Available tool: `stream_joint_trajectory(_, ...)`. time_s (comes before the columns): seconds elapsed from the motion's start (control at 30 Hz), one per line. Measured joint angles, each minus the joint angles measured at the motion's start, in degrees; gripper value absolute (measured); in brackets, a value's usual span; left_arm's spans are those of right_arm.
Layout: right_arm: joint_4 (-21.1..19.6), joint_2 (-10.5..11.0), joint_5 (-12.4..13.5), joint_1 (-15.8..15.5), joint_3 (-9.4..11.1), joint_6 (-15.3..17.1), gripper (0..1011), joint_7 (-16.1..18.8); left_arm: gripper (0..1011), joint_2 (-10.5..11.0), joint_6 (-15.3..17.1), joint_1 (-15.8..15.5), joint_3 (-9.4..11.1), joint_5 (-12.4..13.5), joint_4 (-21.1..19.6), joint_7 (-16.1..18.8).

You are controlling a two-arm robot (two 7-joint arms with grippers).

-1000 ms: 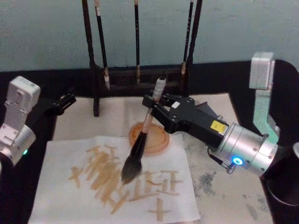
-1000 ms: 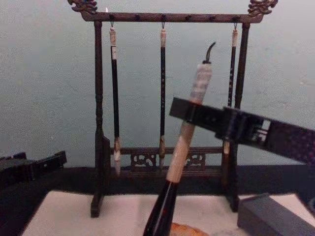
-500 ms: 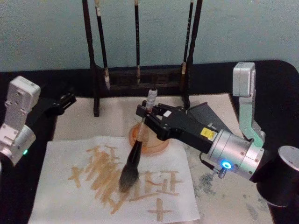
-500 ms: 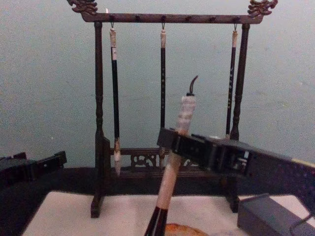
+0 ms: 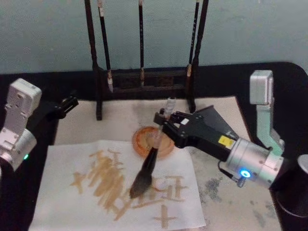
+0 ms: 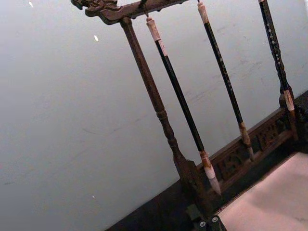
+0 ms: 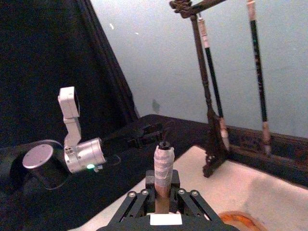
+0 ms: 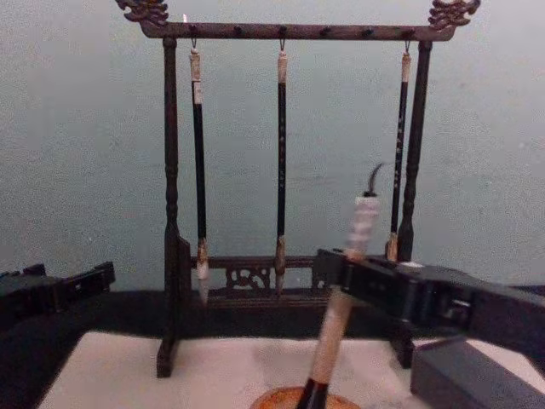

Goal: Pick up the brush from the inkstone, write on the paper, then place the brush back to its original position.

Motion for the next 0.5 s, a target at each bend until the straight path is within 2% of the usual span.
stream_joint_trajectory(0.5,-3.71,4.55,1.22,-5.15,5.8,-1.67,175,-0.71,1002,0.0,0.0,0.0,0.0,0.0,0.0,0.0)
